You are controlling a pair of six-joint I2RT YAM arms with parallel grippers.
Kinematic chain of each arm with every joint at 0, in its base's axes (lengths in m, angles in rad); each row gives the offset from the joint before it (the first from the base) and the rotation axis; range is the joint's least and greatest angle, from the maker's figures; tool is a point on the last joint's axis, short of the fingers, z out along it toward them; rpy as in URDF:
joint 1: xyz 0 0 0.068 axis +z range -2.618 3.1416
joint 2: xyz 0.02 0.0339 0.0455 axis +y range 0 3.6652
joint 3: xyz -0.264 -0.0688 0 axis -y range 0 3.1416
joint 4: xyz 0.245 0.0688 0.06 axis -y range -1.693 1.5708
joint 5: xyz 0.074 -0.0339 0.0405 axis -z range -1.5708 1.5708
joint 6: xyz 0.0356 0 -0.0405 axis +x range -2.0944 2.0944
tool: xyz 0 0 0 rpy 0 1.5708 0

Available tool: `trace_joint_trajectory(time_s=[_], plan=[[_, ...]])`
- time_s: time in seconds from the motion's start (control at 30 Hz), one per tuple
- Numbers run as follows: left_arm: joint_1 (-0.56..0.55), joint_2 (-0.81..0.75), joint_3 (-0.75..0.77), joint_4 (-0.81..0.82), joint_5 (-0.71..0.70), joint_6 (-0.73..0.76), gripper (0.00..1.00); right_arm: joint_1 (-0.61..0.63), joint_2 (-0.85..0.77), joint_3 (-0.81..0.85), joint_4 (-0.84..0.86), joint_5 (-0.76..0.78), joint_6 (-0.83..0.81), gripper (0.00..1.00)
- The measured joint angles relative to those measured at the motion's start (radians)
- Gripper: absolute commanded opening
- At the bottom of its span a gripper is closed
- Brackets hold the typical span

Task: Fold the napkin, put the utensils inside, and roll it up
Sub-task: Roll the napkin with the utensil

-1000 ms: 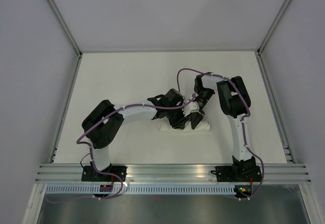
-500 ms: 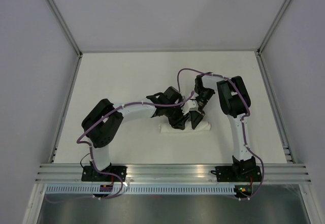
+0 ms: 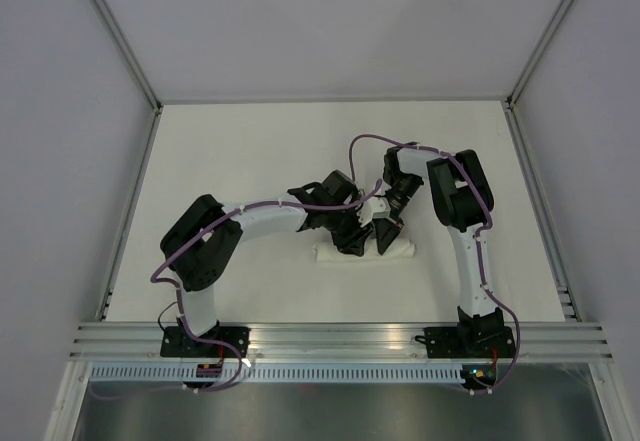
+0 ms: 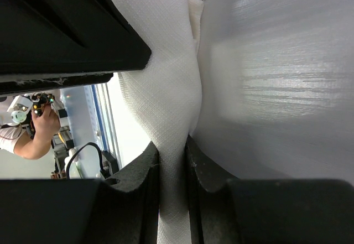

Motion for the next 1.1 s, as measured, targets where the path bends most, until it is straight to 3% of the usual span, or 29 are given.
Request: trace_joint_trajectory(time_s=[0.83,1.1], plan=[[-0.009,0.030,-0.016,0.064,-0.029,0.000,0.43,-0.005,0.004,0.000,-0.001,-0.002,0.016,0.27],[-0.009,0.048,-0.008,0.077,-0.020,0.000,0.23,-0.017,0.004,0.000,-0.003,-0.006,0.050,0.42]])
